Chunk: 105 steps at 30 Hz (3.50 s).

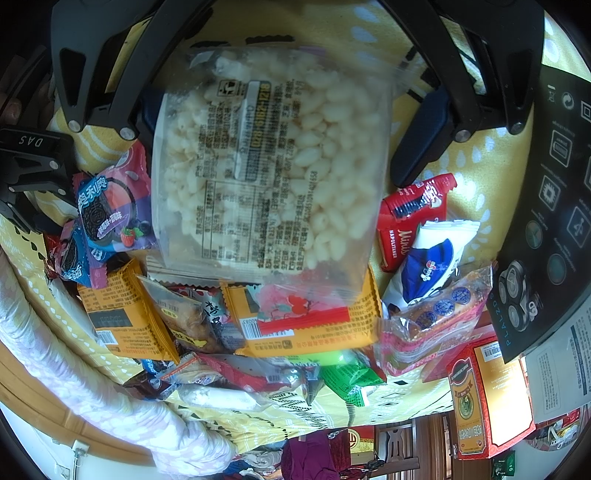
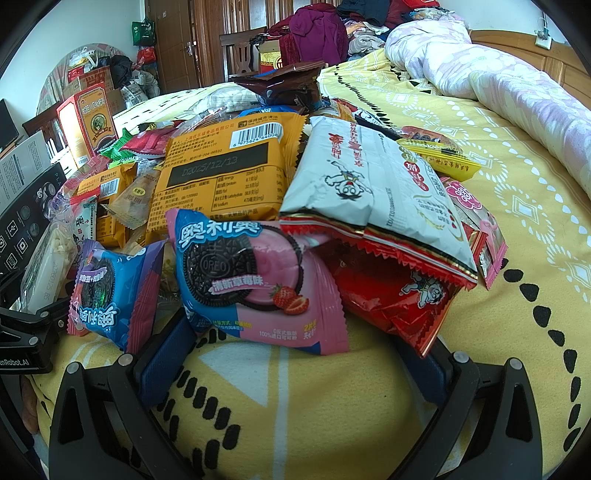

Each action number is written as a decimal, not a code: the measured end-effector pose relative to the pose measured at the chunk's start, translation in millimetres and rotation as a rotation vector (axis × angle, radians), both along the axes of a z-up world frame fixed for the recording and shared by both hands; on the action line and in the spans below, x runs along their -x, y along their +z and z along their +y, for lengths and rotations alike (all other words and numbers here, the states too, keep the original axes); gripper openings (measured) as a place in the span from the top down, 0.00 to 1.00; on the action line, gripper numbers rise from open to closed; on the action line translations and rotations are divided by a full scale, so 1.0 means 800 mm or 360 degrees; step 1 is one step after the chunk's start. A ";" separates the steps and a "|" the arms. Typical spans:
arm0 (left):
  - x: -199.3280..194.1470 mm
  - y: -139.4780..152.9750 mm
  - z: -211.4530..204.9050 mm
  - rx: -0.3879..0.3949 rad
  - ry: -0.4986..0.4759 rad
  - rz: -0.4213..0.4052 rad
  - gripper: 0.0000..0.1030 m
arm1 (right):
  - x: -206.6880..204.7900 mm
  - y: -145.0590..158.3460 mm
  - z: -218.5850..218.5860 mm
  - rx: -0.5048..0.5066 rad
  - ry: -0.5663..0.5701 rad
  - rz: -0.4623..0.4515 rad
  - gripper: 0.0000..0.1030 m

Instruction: Organize snacks

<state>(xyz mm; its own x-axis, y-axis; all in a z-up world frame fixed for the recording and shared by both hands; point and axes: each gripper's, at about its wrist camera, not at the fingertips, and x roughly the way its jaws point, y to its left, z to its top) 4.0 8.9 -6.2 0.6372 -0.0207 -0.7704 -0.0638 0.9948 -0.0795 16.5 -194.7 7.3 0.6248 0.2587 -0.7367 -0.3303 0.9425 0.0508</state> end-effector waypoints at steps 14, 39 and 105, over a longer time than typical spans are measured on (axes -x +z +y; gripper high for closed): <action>0.000 0.000 -0.001 0.0000 0.0000 0.0001 0.00 | 0.000 0.000 0.001 0.0001 0.0000 0.0000 0.00; 0.000 0.000 -0.001 -0.0003 0.0000 0.0001 0.00 | 0.000 0.000 0.001 0.0002 0.0000 0.0000 0.00; 0.036 0.108 0.000 0.0048 -0.0062 -0.0081 0.23 | -0.074 0.096 -0.060 -0.0202 -0.0148 0.0219 0.06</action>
<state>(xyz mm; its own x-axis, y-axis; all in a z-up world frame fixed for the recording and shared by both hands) -24.7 9.1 80.6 0.6737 -0.0689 -0.7358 -0.0201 0.9936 -0.1114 75.4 -242.6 84.3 0.5458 0.3006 -0.7821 -0.2239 0.9518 0.2096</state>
